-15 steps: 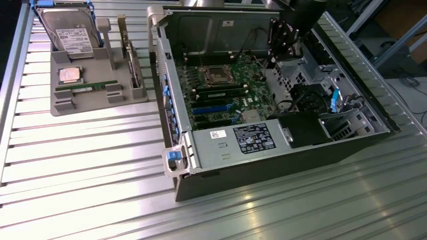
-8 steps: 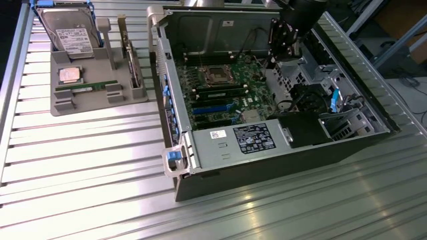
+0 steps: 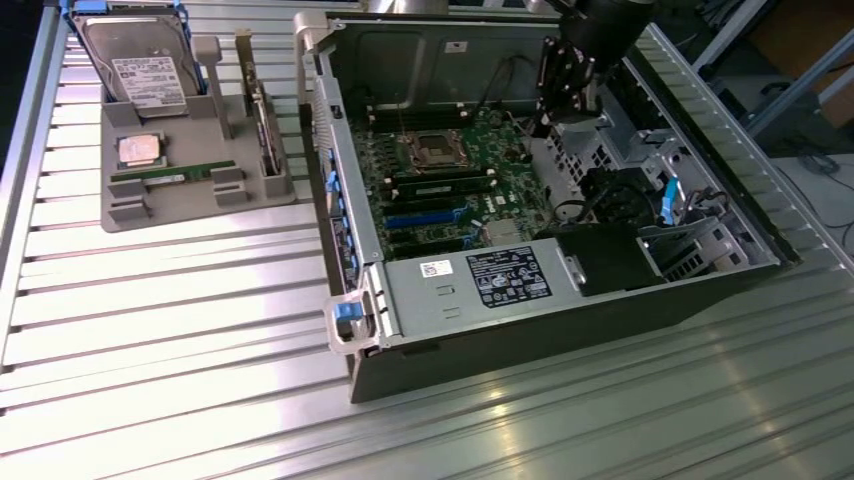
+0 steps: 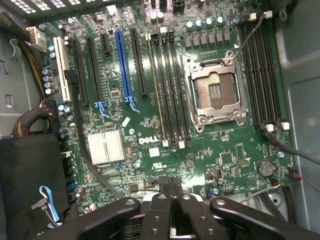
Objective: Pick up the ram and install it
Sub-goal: 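Press down the ram until it locks into place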
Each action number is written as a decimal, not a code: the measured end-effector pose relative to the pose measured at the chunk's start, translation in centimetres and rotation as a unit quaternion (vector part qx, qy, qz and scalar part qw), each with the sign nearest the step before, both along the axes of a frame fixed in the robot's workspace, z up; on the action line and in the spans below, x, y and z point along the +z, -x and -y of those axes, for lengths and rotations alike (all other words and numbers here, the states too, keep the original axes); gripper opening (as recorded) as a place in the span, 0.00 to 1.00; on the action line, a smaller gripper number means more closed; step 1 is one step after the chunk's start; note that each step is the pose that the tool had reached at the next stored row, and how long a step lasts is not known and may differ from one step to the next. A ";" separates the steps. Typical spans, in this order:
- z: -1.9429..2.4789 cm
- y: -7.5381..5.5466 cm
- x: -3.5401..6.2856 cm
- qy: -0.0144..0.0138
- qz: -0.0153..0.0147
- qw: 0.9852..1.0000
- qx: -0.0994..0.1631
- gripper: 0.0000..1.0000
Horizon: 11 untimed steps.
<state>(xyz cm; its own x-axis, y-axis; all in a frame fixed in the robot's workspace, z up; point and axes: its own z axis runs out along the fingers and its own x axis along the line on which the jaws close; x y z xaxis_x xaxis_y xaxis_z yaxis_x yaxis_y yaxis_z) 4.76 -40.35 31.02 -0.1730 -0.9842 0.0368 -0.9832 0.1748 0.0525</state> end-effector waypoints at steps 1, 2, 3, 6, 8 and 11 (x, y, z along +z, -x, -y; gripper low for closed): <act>0.00 0.0 0.00 0.000 0.000 1.000 -0.005 0.10; 0.00 0.0 0.00 0.000 0.000 1.000 -0.010 0.10; 0.00 0.0 0.00 0.000 0.000 1.000 -0.013 0.10; 0.00 0.0 0.00 0.000 0.000 0.999 -0.036 0.10; 0.00 0.0 0.00 0.000 0.000 0.999 -0.046 0.10; 0.00 0.0 0.00 0.000 0.000 0.998 -0.055 0.10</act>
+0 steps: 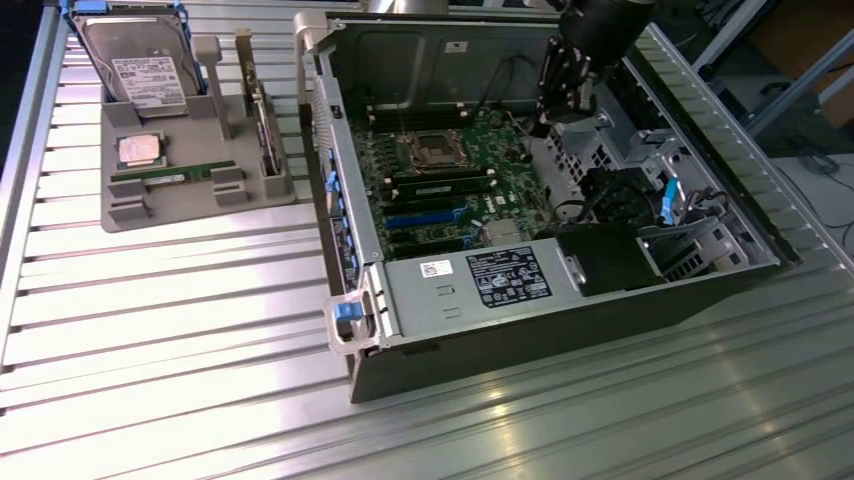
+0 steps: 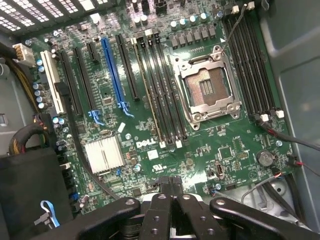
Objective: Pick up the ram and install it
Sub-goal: 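Press down the ram until it locks into place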
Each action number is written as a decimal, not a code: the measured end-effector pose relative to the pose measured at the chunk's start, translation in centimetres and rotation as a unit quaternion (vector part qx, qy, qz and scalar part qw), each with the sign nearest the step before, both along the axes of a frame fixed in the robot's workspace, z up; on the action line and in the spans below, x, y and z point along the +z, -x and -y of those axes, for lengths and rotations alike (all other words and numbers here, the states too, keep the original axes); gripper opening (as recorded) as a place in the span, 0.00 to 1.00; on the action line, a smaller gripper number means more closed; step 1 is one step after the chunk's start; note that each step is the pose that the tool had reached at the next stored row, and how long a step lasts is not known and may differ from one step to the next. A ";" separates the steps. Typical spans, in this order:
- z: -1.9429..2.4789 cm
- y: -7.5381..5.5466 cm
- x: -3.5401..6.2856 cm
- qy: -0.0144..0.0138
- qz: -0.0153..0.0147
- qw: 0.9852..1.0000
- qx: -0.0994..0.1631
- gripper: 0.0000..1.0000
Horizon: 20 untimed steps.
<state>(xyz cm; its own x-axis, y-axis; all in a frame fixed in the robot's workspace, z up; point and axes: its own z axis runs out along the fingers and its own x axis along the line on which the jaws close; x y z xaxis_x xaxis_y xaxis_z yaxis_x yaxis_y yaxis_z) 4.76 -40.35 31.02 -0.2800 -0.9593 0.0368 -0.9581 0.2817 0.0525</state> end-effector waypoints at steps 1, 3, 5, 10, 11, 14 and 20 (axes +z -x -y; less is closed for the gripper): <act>0.00 0.0 0.00 0.000 0.000 1.000 -0.002 0.10; 0.00 0.0 0.00 0.000 0.000 1.000 -0.008 0.10; 0.00 0.0 0.00 0.000 0.000 1.000 -0.019 0.10; 0.00 0.0 0.00 0.000 0.000 0.999 -0.043 0.10; 0.00 0.0 0.00 0.000 0.000 0.999 -0.046 0.10; 0.00 0.0 0.00 0.000 0.000 0.998 -0.055 0.10; 0.00 0.0 0.00 0.000 0.000 0.995 -0.096 0.10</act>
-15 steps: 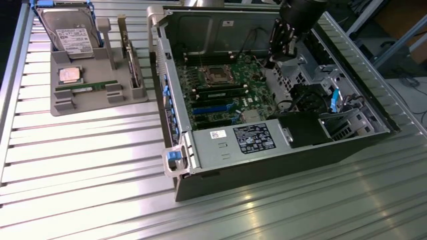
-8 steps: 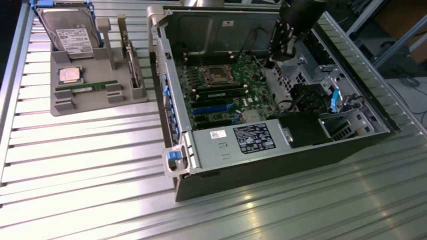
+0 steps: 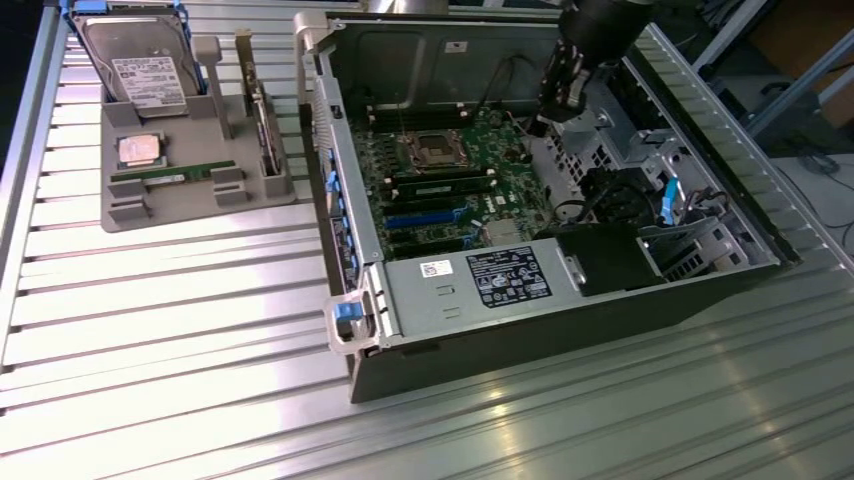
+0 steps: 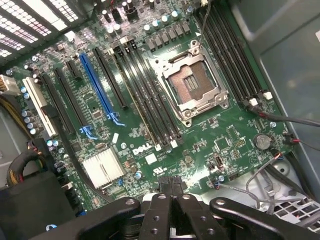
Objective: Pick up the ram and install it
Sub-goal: 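Press down the ram until it locks into place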
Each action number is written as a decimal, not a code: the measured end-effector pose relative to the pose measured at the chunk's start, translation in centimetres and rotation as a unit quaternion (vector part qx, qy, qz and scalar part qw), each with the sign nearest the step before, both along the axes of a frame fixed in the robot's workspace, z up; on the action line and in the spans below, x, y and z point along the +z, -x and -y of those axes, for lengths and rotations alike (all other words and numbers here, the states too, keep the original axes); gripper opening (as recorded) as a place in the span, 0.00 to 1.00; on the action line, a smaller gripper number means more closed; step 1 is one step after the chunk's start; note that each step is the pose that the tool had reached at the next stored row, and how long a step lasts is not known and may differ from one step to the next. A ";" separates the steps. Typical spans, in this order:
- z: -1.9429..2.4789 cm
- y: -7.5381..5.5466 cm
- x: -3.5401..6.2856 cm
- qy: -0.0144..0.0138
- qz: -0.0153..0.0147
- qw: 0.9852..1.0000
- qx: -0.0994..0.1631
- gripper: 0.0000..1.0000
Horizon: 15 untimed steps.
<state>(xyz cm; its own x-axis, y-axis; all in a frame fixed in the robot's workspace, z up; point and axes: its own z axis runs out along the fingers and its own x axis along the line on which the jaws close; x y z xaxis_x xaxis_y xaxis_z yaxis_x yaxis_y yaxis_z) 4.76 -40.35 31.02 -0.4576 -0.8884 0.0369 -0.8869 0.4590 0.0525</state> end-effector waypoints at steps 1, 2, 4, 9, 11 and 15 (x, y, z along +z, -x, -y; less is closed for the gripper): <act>0.00 0.0 0.00 0.000 0.000 1.000 -0.004 0.10; 0.00 0.0 0.00 0.000 0.000 1.000 -0.011 0.10; 0.00 0.0 0.00 0.000 0.000 1.000 -0.027 0.10; 0.00 0.0 0.00 0.000 0.000 0.998 -0.056 0.10; 0.00 0.0 0.00 0.000 0.000 0.998 -0.064 0.10; 0.00 0.0 0.00 0.000 0.000 0.997 -0.083 0.10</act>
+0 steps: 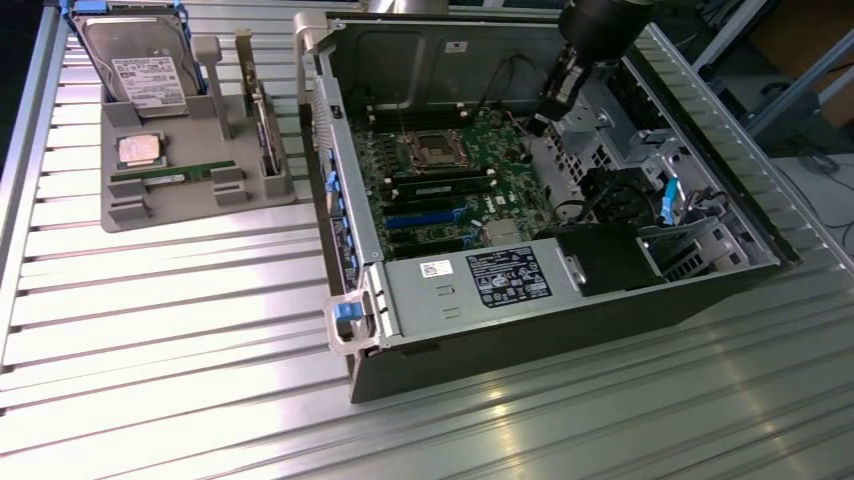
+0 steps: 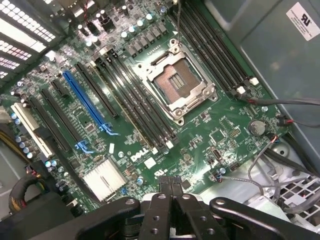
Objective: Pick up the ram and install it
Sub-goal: 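Press down the ram until it locks into place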
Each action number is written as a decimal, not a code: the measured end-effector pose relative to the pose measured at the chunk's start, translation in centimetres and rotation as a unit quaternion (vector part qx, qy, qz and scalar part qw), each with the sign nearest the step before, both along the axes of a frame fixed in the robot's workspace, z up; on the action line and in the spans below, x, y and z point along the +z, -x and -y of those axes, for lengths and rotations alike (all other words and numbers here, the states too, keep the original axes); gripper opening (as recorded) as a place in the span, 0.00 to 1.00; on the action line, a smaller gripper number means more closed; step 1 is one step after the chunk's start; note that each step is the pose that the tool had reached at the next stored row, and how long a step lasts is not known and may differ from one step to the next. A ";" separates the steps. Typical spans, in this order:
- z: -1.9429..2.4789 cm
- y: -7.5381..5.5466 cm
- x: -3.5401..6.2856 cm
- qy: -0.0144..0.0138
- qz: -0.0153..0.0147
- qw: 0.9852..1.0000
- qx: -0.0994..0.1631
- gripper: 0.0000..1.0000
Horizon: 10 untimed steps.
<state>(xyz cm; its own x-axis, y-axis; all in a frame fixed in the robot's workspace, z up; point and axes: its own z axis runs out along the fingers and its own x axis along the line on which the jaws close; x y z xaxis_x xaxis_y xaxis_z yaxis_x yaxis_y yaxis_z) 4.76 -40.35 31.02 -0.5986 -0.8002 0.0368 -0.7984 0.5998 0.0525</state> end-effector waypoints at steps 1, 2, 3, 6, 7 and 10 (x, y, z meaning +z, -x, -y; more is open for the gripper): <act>0.00 0.0 0.00 0.000 0.000 1.000 -0.009 0.10; 0.00 0.0 0.00 0.000 0.000 1.000 -0.012 0.10; 0.00 0.0 0.00 0.000 0.000 1.000 -0.016 0.10; 0.00 0.0 0.00 0.000 0.000 1.000 -0.029 0.10; 0.00 0.0 0.00 0.000 0.000 0.999 -0.035 0.10; 0.00 0.0 0.00 0.000 0.000 0.999 -0.045 0.10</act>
